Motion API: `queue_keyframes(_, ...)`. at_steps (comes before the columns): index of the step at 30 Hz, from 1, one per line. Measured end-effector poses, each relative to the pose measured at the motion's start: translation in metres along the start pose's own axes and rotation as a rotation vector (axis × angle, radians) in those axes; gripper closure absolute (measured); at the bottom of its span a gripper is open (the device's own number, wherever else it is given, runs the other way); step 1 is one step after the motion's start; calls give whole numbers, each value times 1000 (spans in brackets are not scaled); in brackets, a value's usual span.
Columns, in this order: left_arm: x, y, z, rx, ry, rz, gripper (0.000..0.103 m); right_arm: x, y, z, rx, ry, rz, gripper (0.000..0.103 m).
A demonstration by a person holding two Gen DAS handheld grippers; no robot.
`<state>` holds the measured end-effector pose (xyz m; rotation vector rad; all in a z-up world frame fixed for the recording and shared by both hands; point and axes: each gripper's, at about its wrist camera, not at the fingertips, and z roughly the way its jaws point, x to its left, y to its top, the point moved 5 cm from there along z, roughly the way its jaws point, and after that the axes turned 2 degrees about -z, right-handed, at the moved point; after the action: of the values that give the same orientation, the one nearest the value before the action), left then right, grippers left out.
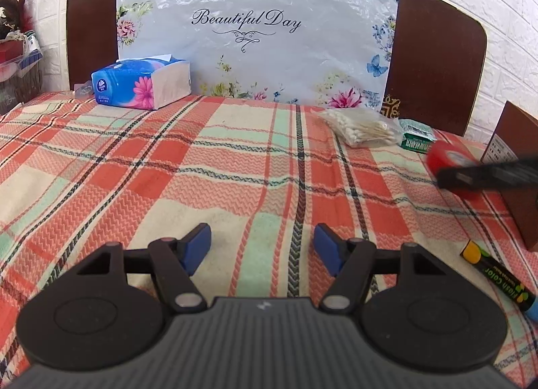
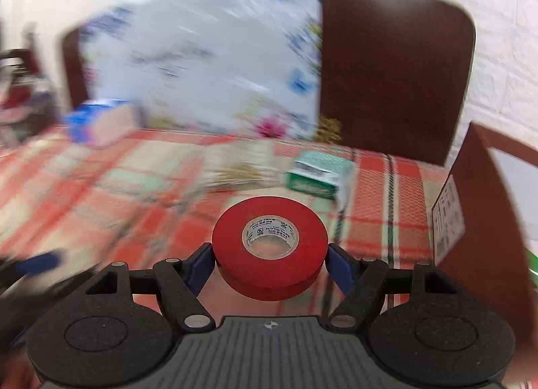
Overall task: Organize objects
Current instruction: 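Reach the right gripper to the red tape roll and grasp it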
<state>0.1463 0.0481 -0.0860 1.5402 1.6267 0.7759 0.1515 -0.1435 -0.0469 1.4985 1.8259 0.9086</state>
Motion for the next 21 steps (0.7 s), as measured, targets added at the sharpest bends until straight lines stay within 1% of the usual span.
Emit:
queue_keyframes(2, 0, 0, 0, 2, 0, 4, 34, 9, -19, -36, -28, 26, -57, 32)
queue_keyframes(4, -2, 0, -1, 4, 3, 13, 34, 10, -44, -68, -34, 32, -94, 32)
queue_keyframes(7, -5, 0, -2, 16, 5, 37, 34, 1, -85, -99, 4, -21, -87, 32)
queue_keyframes(10, -18, 1, -12, 40, -15, 89, 37, -12, -118, -113, 44, -94, -38, 31)
queue_keyframes(11, -27, 0, -21, 46, -46, 98, 37, -17, -124, -116, 52, -108, -9, 31)
queue_keyframes(12, -39, 0, -33, 50, -93, 111, 37, -21, -130, -118, 59, -115, 17, 31)
queue_keyframes(14, -71, -1, -60, 57, -199, 172, 37, -25, -135, -121, 48, -117, 46, 32)
queue_keyframes(15, -88, -3, -73, 73, -258, 200, 37, -24, -137, -124, 41, -119, 44, 31)
queue_keyframes(17, -119, -8, -93, 141, -402, 224, 38, -21, -137, -123, 35, -123, 29, 29)
queue_keyframes(18, -133, -12, -99, 184, -461, 235, 38, -20, -138, -124, 31, -123, 25, 28)
queue_keyframes(19, -145, -17, -101, 227, -494, 249, 39, -20, -140, -124, 28, -121, 23, 27)
queue_keyframes(21, -164, -28, -98, 301, -517, 260, 39, -24, -146, -129, 23, -122, 32, 27)
